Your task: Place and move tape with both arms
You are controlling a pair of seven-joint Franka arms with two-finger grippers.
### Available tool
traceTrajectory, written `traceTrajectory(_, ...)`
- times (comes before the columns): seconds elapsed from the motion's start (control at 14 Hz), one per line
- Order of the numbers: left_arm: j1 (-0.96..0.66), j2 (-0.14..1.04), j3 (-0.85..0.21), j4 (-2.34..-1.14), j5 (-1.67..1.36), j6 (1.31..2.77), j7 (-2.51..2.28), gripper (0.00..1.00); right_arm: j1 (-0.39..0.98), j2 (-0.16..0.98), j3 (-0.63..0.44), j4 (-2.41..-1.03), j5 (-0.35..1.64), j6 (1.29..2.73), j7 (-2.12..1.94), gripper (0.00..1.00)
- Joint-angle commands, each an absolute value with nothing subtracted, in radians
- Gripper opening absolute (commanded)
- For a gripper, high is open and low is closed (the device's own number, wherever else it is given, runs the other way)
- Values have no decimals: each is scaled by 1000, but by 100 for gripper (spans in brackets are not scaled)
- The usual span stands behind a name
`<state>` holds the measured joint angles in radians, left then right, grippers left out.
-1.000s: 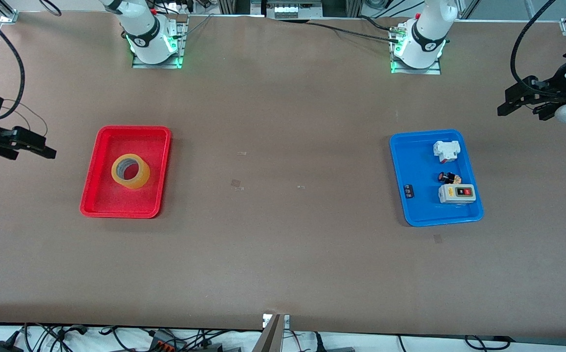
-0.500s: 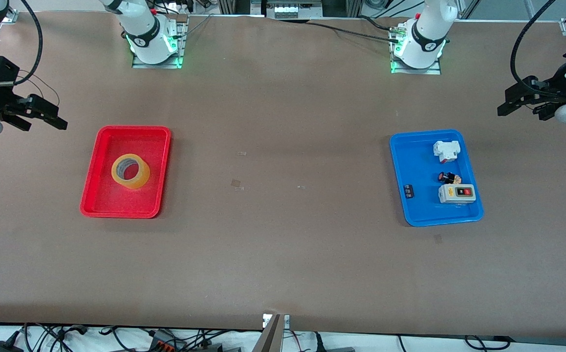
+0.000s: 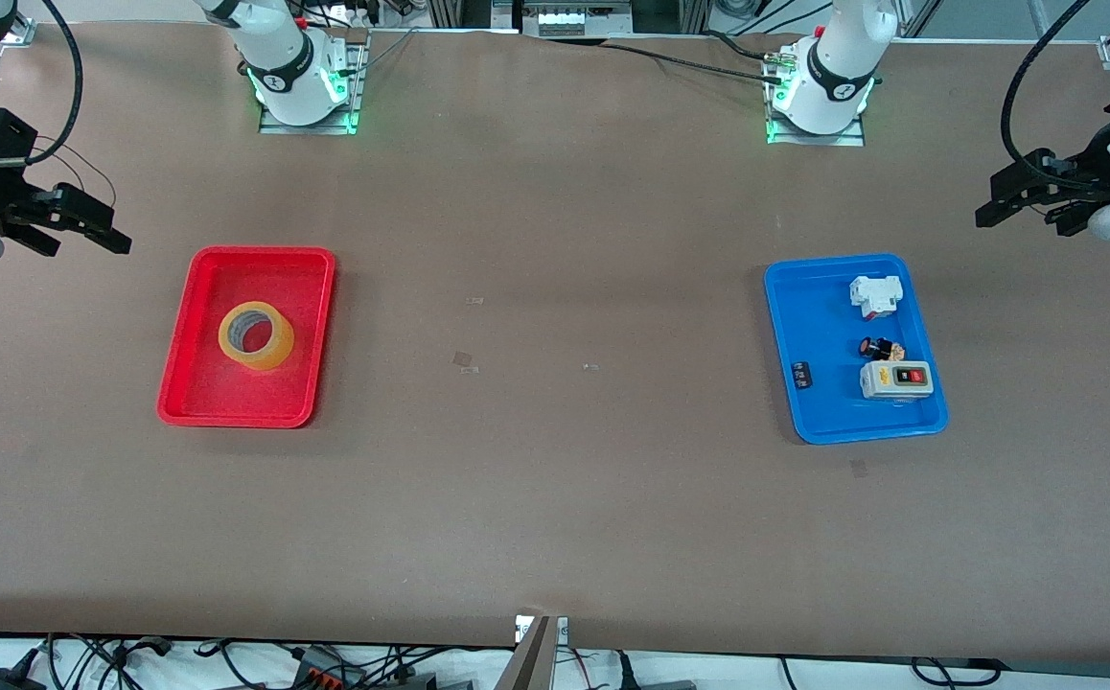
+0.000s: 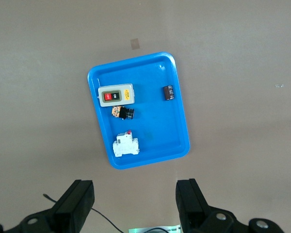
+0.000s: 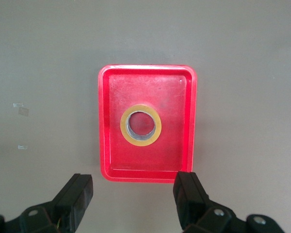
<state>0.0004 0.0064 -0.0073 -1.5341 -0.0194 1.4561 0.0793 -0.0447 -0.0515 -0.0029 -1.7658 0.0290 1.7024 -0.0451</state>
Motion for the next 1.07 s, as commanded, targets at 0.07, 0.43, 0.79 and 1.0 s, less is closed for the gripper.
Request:
traceTrajectory(0.07,5,9,-12,-1517,-35,1442,67,100,-67,-72,12,-1769,20,1704,-60,100)
traceTrajectory(0.43,3,9,-12,-1517,-35,1442,67,100,-80,-74,17,-1772,20,1703,-60,100)
traceTrajectory(0.79,0,9,-12,-1517,-35,1442,67,100,-77,-83,15,-1772,21,1680,-58,100)
traceTrajectory(1.0,2,9,-12,-1517,-34,1442,67,100,-74,-83,17,-1770,18,1664,-60,100)
